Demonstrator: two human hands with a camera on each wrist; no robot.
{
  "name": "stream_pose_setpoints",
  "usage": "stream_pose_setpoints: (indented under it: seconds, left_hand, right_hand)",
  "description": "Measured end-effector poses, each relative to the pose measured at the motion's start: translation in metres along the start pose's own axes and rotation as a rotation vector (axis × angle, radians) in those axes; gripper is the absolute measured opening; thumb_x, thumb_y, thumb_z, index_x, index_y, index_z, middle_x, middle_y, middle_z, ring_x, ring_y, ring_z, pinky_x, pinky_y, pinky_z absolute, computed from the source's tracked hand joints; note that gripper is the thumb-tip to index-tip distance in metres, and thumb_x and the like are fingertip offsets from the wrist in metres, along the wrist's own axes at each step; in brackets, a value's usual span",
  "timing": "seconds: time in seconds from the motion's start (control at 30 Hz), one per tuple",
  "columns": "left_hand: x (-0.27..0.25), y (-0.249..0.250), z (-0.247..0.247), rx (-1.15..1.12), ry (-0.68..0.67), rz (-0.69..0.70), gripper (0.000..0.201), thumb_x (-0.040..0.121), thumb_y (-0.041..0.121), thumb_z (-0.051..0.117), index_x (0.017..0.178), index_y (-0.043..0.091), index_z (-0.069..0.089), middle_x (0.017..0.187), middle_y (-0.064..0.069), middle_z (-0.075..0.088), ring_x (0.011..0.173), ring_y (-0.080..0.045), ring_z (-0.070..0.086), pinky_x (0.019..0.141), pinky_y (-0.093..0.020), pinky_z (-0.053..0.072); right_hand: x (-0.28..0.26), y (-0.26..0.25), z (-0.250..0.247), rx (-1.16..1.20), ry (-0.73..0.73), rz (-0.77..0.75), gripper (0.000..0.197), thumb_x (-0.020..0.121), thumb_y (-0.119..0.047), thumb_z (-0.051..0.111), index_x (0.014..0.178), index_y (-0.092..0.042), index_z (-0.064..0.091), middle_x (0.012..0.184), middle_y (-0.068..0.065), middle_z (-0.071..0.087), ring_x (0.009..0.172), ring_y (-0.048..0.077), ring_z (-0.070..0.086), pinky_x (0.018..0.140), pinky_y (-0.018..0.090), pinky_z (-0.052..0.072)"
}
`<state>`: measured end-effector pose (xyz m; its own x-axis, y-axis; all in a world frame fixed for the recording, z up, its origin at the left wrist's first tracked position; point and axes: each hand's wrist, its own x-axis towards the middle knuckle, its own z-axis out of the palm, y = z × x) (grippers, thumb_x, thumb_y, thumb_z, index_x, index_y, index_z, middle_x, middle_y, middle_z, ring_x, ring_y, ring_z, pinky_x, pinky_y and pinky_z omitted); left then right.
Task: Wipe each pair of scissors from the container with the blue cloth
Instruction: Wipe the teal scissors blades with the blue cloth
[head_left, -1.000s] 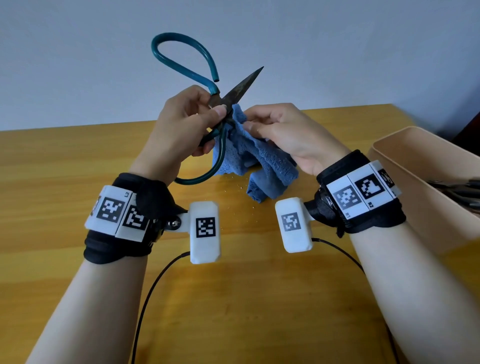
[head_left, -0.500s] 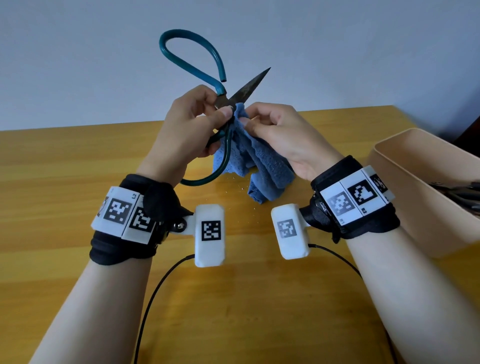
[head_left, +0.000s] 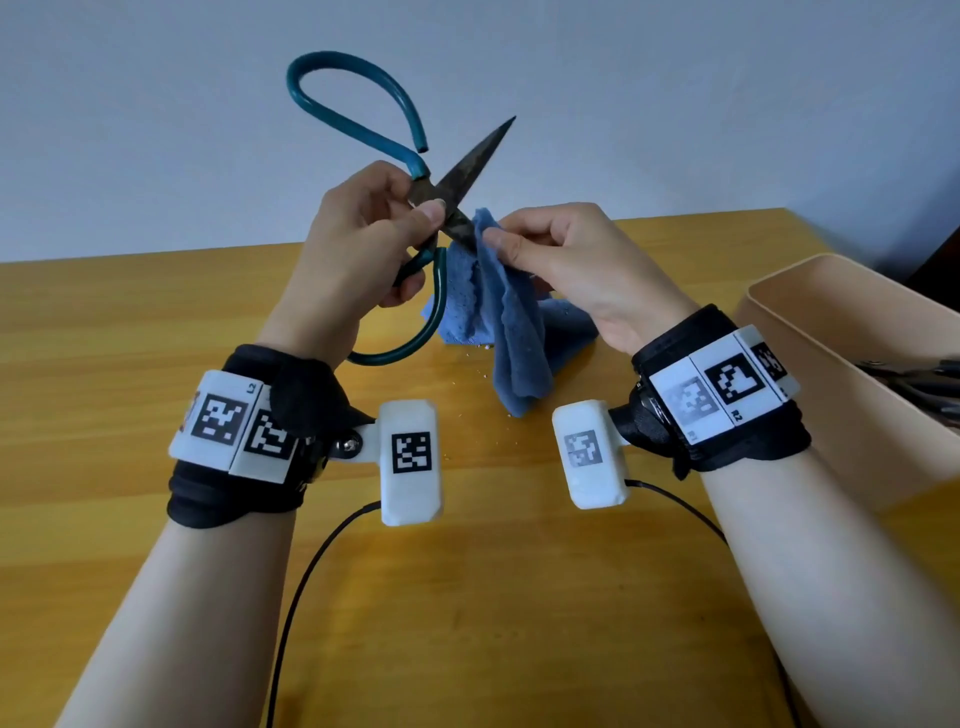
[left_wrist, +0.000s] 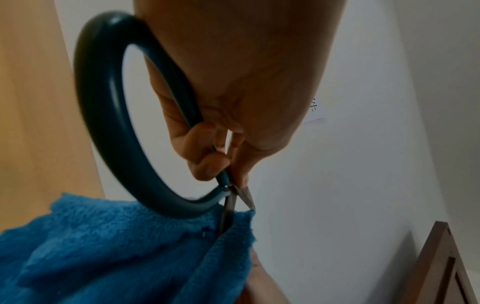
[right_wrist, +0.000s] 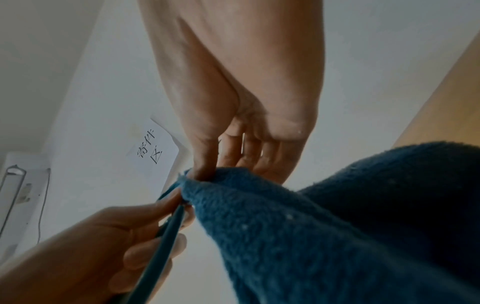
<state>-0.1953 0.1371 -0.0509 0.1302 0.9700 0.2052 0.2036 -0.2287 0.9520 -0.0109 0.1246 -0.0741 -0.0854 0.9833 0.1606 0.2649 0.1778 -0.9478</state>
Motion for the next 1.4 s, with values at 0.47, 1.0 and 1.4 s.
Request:
stream_pose_setpoints:
  seconds: [0.47, 1.0, 1.4]
  left_hand:
    - [0.002, -0.003, -0.006, -0.036, 0.080, -0.010, 0.023, 0.100, 0.018, 0.062, 0.080, 0.024, 0.051, 0.067, 0.008, 0.048, 0.050, -0.005, 0.045, 0.051, -0.022, 0.044]
    - [0.003, -0.009, -0.024, 0.246, -0.097, -0.013, 0.011, 0.099, 0.019, 0.063, 0.099, 0.010, 0.057, 0.085, -0.005, 0.077, 0.048, -0.021, 0.051, 0.045, -0.026, 0.034]
    - [0.004, -0.013, -0.013, 0.458, -0.178, 0.089, 0.008, 0.092, 0.017, 0.072, 0.090, 0.013, 0.065, 0.074, -0.001, 0.076, 0.044, -0.018, 0.057, 0.042, -0.009, 0.035]
  right_hand:
    - [0.001, 0.002, 0.003, -0.075, -0.027, 0.054, 0.023, 0.095, -0.029, 0.066, 0.076, -0.017, 0.066, 0.079, 0.006, 0.065, 0.070, 0.010, 0.057, 0.068, 0.021, 0.044]
    - [0.004, -0.001, -0.014, 0.256, 0.436, -0.066, 0.017, 0.102, -0.021, 0.053, 0.098, -0.008, 0.064, 0.082, -0.001, 0.068, 0.080, 0.013, 0.066, 0.073, 0.040, 0.060]
    - [0.003, 0.002, 0.007, -0.299, 0.090, -0.121, 0.017, 0.089, -0.026, 0.068, 0.104, -0.023, 0.076, 0.097, -0.013, 0.074, 0.097, 0.005, 0.067, 0.096, 0.038, 0.051]
